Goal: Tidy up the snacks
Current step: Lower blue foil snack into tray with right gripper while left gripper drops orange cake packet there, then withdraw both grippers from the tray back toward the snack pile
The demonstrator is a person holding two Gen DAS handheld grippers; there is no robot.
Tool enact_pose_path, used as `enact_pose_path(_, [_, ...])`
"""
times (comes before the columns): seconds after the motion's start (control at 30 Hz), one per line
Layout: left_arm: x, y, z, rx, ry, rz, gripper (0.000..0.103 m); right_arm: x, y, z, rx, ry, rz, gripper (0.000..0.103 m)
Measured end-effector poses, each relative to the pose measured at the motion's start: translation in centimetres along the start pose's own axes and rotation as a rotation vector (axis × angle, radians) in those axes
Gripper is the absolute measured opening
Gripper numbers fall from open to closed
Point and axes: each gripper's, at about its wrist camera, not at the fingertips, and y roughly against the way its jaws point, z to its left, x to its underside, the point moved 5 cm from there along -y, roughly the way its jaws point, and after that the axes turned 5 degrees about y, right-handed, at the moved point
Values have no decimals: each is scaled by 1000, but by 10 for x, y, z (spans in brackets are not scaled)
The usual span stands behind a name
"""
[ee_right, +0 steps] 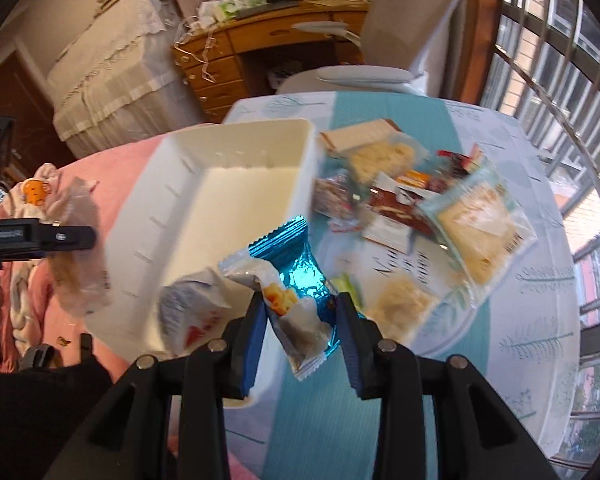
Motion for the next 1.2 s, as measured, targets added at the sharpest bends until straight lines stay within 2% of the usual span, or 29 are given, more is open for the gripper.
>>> enact_pose_path(0.23, [-3,-6,16,35,35,-37,72,-17,-4,46,-121,52,-17,35])
enact_pose_path(0.43, [-4,-6,27,61,90,-64,82,-16,-16,67,-195,50,8,36])
enact_pose_path(0.47, [-5,-3,27,69,92,-78,83,-16,-18,68,-202,47,16,40])
enact_pose_path(0.5, [-6,0,26,79,94,-93,84,-14,-19,68,-204,41,20,48])
enact_pose_path(0.63, [-9,12,22,95,99,-139,86,-12,-20,61,-213,4,24,53])
enact_pose_path(0.8, [-4,12,6,86,86,-136,86,-6,-17,46,-218,-44,36,56])
enact_pose_path(1.2, [26,6,-79,151,-41,-124,86,24,-7,-20,-210,-193,116,56])
